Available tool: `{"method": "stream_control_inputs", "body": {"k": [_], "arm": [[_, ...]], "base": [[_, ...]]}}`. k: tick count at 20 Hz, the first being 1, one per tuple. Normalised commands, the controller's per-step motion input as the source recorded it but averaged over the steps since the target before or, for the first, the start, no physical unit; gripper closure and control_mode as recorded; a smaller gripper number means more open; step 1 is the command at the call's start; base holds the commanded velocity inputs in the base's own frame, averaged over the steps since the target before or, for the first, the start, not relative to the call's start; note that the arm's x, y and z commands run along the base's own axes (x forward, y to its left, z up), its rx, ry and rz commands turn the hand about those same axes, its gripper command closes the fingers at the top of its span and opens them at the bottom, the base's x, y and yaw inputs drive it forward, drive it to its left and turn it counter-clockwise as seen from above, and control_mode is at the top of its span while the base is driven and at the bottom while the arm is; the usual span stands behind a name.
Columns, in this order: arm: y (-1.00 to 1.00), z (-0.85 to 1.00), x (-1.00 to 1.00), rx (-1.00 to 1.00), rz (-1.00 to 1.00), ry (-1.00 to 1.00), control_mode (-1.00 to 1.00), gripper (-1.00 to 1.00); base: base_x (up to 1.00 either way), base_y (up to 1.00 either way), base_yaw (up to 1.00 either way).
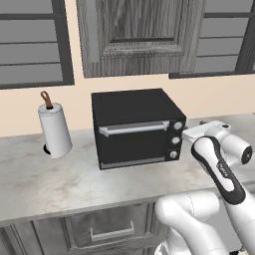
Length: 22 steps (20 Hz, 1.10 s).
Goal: Pull the toaster oven rack outwards. Pick up the baguette from the plate and place it on the toaster oven rack. Close the toaster oven door fully and set the temperature to the lowest setting.
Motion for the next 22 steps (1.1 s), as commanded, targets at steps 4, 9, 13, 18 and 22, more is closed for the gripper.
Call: {"method": "stream_control_inputs", "body": {"k": [4, 9, 13, 18, 22], "arm": [[0.01, -0.04, 0.02, -0.01, 0.0, -0.02, -1.0, -1.0], [0.0, 0.0, 0.0, 0.0, 0.0, 0.0, -1.0, -1.0], [0.0, 0.0, 0.0, 0.0, 0.0, 0.0, -1.0, -1.0], [0.08, -0.01, 0.0, 0.0, 0.0, 0.0, -1.0, -1.0], [0.15, -0.14, -0.09, 0.04, 0.0, 0.0, -1.0, -1.0]], "base": [[0.0, 0.0, 0.0], [0.0, 0.0, 0.0], [0.0, 0.0, 0.0], [0.0, 0.0, 0.0], [0.0, 0.0, 0.0]]}}
